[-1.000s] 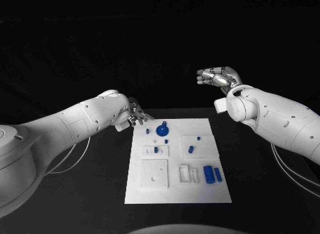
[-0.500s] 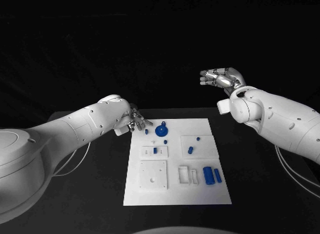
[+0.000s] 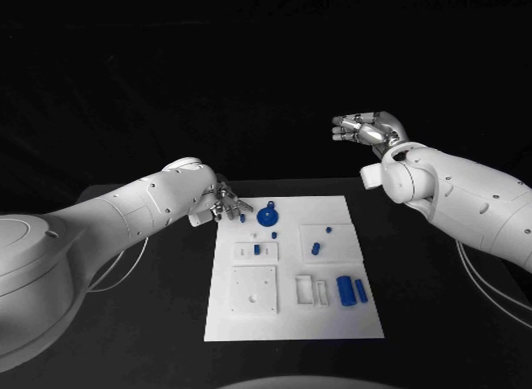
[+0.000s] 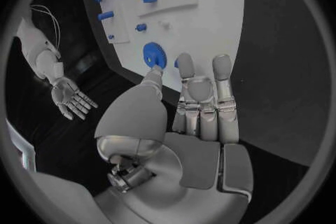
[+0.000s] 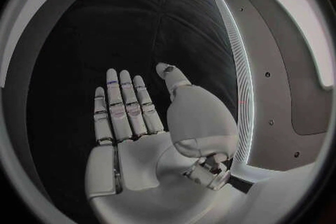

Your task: Assemble the parts on the task board

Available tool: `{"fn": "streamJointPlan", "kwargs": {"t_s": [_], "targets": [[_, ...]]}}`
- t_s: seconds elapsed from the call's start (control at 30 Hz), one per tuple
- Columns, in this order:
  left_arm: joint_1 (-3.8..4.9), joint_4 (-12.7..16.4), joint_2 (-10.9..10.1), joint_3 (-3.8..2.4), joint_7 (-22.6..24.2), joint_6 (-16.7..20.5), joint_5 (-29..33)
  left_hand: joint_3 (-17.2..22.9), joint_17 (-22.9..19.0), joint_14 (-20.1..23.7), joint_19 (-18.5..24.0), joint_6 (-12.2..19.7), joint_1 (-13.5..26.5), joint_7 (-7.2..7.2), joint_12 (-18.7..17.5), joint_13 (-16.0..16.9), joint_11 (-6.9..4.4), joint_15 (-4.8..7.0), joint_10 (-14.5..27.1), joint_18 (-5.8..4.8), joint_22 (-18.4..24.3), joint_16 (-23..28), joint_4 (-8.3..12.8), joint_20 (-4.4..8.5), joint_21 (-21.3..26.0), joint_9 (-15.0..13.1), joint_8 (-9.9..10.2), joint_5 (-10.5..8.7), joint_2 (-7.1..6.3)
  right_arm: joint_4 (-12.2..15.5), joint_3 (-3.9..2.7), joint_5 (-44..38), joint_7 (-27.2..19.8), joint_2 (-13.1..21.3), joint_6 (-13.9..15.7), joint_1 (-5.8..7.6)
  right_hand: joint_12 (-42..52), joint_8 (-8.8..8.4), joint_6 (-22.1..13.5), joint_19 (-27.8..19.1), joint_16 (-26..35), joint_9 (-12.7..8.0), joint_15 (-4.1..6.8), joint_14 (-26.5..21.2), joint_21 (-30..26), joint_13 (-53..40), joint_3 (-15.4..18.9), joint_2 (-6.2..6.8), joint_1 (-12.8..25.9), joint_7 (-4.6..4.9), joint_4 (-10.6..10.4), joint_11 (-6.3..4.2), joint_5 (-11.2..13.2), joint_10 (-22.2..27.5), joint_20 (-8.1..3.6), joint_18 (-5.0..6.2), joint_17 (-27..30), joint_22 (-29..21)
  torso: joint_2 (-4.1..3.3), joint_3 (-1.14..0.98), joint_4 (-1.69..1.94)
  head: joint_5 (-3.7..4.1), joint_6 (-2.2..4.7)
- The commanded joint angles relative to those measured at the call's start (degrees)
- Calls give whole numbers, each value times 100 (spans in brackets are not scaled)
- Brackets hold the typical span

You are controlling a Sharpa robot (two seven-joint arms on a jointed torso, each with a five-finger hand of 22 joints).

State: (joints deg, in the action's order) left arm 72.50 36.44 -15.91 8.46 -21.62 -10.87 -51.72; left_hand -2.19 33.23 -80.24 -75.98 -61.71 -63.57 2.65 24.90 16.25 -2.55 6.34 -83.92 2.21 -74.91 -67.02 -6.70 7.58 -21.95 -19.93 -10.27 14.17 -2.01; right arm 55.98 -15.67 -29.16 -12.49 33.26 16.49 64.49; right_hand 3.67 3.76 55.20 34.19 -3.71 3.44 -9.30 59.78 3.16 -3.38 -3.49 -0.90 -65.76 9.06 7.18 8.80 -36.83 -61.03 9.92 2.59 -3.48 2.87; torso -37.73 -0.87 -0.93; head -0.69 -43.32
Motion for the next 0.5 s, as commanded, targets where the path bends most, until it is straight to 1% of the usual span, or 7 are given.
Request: {"fn": "streamJointPlan", "kwargs": {"t_s": [0.03, 0.1, 0.13, 0.17, 0.3, 0.33, 0.5], "targets": [[-2, 12, 1, 1, -53, -478, 83, -37, -8, 51, 62, 13, -182, -23, -6, -7, 7, 22, -102, -59, -109, -16, 249, 6, -29, -46, -6, 898, 159, -3, -4, 13, -23, 1, -8, 2, -32, -39, -42, -43, 23, -5, -17, -30, -25, 8, 29, -9, 26, 8, -4, 10, -22, 41, -6, -27, 6, -8, -6, 1, 1, -12, 8], [-3, 9, -6, 2, -59, -514, 133, -89, -8, 69, 81, 26, -197, -22, -7, -6, 3, 17, -77, -62, -110, -16, 317, 2, -30, -58, 8, 1097, 218, -5, -4, 13, -20, 3, -8, 2, -32, -38, -43, -37, 23, -5, -16, -32, -24, 9, 26, -12, 12, 8, 2, 10, -20, 42, -7, -26, 6, -8, -8, 1, 1, -17, 11], [-4, 8, -9, 2, -62, -526, 157, -125, -7, 72, 86, 23, -183, -25, 0, -2, 1, 16, -75, -62, -110, -22, 337, 2, -34, -65, 13, 1105, 245, -6, -4, 13, -19, 4, -8, 2, -32, -38, -43, -37, 23, -5, -16, -32, -24, 9, 26, -12, 12, 8, 2, 10, -20, 42, -7, -26, 6, -8, -10, 0, 3, -16, 11], [-4, 6, -11, 3, -64, -530, 176, -184, -8, 77, 89, 19, -155, -25, 8, 1, 1, 15, -70, -62, -110, -28, 356, 1, -44, -75, 23, 1067, 280, -8, -4, 13, -19, 4, -8, 2, -32, -38, -43, -37, 23, -5, -16, -32, -24, 9, 26, -12, 12, 8, 2, 10, -20, 42, -7, -26, 6, -8, -12, 0, 3, -12, 12], [-6, 3, -15, 3, -62, -514, 219, -191, -8, 77, 88, 21, -149, -24, 10, 2, 2, 15, -71, -61, -111, -28, 355, 1, -46, -76, 24, 1053, 278, -8, -4, 13, -17, 2, -7, 2, -32, -38, -38, -41, 22, -5, -17, -30, -25, 8, 17, -14, 5, 7, 8, 10, -22, 40, -7, -26, 5, -8, -13, 4, 1, -6, 9], [-6, 2, -16, 4, -61, -507, 226, -256, -16, 75, 96, 18, -152, -25, 22, 4, 2, 16, -67, -59, -107, -34, 390, 1, -61, -92, 43, 1062, 328, -7, -4, 13, -17, 3, -6, 2, -32, -38, -38, -41, 22, -5, -17, -30, -25, 8, 17, -14, 5, 7, 8, 10, -22, 40, -7, -26, 5, -8, -14, 4, -1, -8, 7], [-8, -1, -17, 3, -54, -472, 263, -255, -16, 72, 94, 20, -172, -25, 26, 4, 1, 17, -70, -58, -108, -42, 410, 2, -67, -96, 51, 1059, 365, -6, -4, 13, -15, 3, -5, 2, -32, -38, -38, -41, 22, -5, -17, -30, -25, 8, 17, -14, 5, 7, 8, 10, -22, 40, -7, -26, 5, -8, -17, 2, -3, -8, 6]]}}
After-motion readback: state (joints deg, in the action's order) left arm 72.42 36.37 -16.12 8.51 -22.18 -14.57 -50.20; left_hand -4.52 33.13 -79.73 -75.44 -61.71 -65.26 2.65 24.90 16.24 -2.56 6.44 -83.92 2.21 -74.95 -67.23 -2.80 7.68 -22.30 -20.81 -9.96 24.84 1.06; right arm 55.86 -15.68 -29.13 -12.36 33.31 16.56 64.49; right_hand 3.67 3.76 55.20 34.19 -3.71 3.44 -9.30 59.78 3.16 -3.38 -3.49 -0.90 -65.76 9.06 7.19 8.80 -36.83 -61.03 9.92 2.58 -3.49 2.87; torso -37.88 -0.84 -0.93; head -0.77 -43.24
